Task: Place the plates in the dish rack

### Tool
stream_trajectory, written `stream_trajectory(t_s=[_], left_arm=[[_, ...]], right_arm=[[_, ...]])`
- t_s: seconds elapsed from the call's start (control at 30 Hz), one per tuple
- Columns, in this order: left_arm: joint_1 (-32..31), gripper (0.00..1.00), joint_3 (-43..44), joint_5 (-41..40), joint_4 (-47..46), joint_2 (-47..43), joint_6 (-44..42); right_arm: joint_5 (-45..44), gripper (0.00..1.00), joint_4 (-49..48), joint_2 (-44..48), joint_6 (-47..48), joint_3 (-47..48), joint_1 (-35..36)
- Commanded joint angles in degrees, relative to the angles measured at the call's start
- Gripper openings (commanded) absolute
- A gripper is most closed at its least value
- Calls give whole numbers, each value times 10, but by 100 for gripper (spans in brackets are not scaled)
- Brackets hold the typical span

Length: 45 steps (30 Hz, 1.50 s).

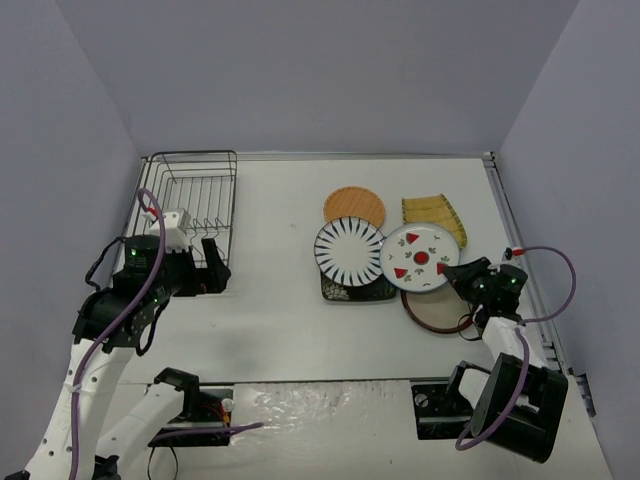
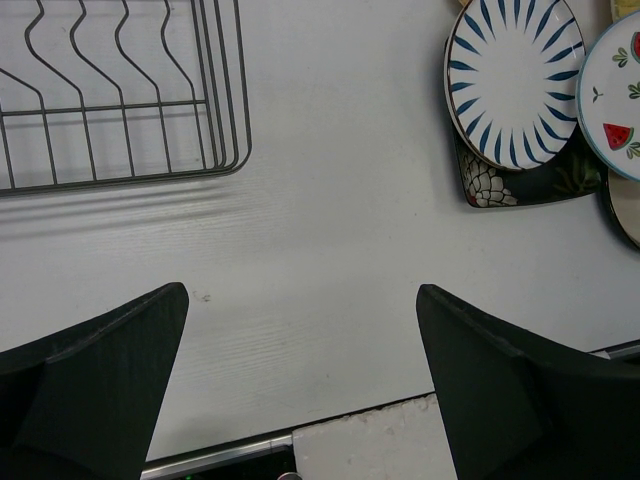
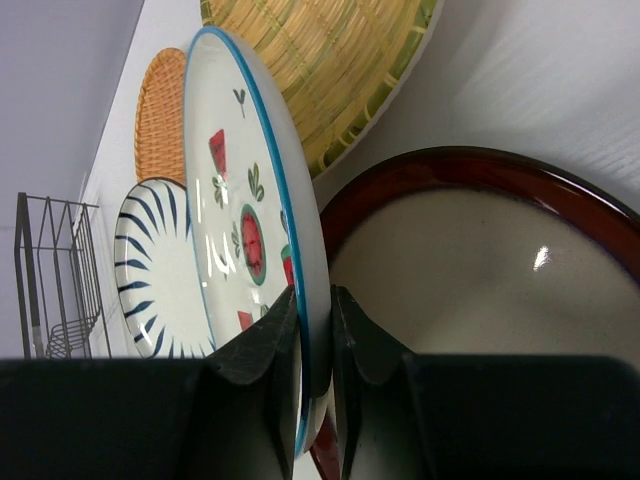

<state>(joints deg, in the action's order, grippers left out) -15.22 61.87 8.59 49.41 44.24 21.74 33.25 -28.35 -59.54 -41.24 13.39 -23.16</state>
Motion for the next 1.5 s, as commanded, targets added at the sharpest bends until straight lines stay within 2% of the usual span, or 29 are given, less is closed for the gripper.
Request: stream_trajectory(t_s=[0.0,0.23,0.43,0.53,0.8,1.1,1.3,1.47], left_arm=[[-5,97,23,14,-36,15,5],[-8,97,40,48,-62,36,34],[-8,97,38,101,-119,58,97],[-8,97,34,129,-175,70,141],[-33,97,6,180,-368,138,303],[-113,97,94,174,-451,264,289],[-145,89,105,183,-544,302,305],[-170,84,118,186,-564,335,317]], right_arm=[[4,0,-12,42,-28,33,0],[57,0,-111,60,-142,49,1],[86,0,-188,51,-206,91,9],[101,0,-215,40,-231,115,23],[115,0,-196,27,-247,191,111],[139,0,-254,9,-330,219,171],[159,0,-264,1,-343,233,184],[167,0,-275,1,-353,234,194]])
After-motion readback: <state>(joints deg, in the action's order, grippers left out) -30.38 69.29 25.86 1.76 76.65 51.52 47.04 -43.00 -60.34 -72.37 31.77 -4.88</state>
